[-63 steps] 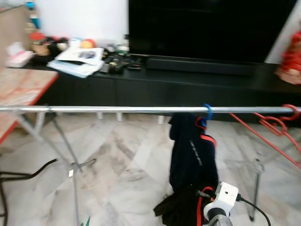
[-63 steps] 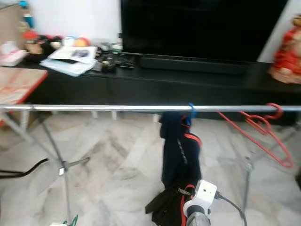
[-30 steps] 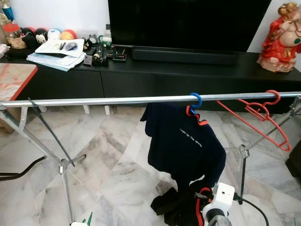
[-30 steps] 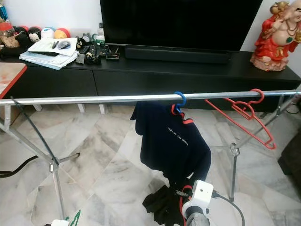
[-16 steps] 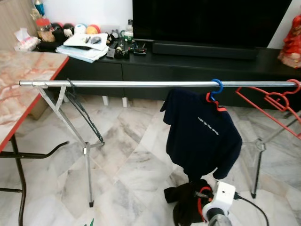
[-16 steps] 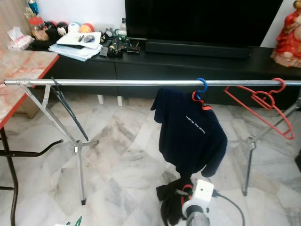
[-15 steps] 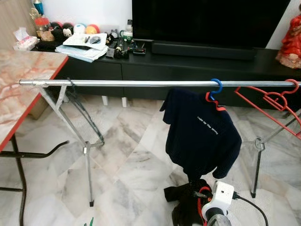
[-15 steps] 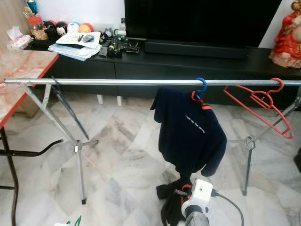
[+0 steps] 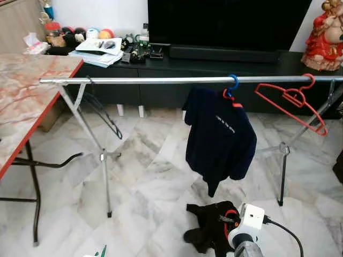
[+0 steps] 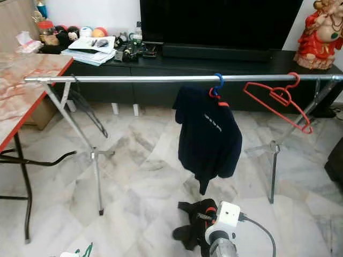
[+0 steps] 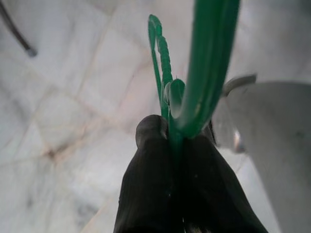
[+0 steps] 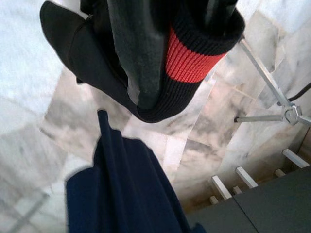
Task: Hang hanger
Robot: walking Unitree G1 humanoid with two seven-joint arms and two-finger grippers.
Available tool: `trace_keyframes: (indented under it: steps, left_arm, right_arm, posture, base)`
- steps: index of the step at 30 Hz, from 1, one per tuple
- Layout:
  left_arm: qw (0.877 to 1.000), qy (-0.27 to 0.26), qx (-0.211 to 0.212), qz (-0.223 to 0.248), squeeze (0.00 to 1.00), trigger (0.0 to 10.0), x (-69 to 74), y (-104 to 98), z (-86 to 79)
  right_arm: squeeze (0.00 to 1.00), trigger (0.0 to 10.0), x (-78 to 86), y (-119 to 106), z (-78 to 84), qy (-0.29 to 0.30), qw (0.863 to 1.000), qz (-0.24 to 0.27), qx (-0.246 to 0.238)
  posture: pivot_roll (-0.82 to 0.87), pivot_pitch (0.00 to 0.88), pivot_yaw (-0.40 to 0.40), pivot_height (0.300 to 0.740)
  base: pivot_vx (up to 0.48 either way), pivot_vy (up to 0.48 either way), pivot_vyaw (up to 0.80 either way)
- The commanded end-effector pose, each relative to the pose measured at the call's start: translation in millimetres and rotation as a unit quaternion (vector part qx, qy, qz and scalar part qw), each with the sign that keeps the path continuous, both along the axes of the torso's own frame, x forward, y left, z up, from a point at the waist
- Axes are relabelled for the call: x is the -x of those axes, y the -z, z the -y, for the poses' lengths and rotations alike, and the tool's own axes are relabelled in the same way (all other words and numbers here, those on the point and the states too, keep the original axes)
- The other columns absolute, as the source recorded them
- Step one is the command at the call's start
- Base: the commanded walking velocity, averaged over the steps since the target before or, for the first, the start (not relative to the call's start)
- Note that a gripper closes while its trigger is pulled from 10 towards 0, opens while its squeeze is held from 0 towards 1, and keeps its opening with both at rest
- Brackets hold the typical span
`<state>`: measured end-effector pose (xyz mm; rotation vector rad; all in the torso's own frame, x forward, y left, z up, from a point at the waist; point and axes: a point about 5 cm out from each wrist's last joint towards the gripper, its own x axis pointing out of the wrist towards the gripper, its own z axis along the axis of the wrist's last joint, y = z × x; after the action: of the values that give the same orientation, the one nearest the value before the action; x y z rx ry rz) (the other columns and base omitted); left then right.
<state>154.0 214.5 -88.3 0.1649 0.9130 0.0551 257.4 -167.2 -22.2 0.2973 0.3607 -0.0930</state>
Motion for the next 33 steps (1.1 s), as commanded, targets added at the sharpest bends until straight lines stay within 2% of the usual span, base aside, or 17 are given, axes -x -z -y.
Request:
trace_keyframes:
  steps: [1, 26, 31, 33]
  left_arm:
    - [1.000, 0.010, 0.006, -0.018, 0.00, 10.0, 8.0, 5, 5.0]
    - [1.000, 0.009, 0.004, -0.015, 0.00, 10.0, 6.2, 4, 6.2]
    - [1.000, 0.008, -0.005, -0.009, 0.00, 10.0, 3.7, 3, 4.8]
    - [1.000, 0.016, -0.009, 0.002, 0.00, 10.0, -2.6, 0, 3.1]
  right_arm:
    - [0.00, 10.0, 3.0, 2, 5.8, 0.008, 1.000, -0.004, 0.004]
    - [0.00, 10.0, 0.6, 0, 3.0, -0.002, 1.000, -0.003, 0.006]
    - [0.00, 10.0, -0.6, 0, 3.2, -0.016, 1.000, -0.008, 0.014]
    - [0.00, 10.0, -2.9, -1, 3.2, -0.035, 0.999, -0.011, 0.032]
  posture:
    - [0.02, 0.097, -0.016, 0.721]
    - [0.02, 0.099, -0.018, 0.721]
    - [0.03, 0.101, -0.019, 0.721]
    - [0.03, 0.101, -0.019, 0.721]
  base:
    - [-0.289, 0.000, 0.00]
    - [-0.288, 0.000, 0.00]
    - [0.000, 0.000, 0.00]
    - [0.000, 0.000, 0.00]
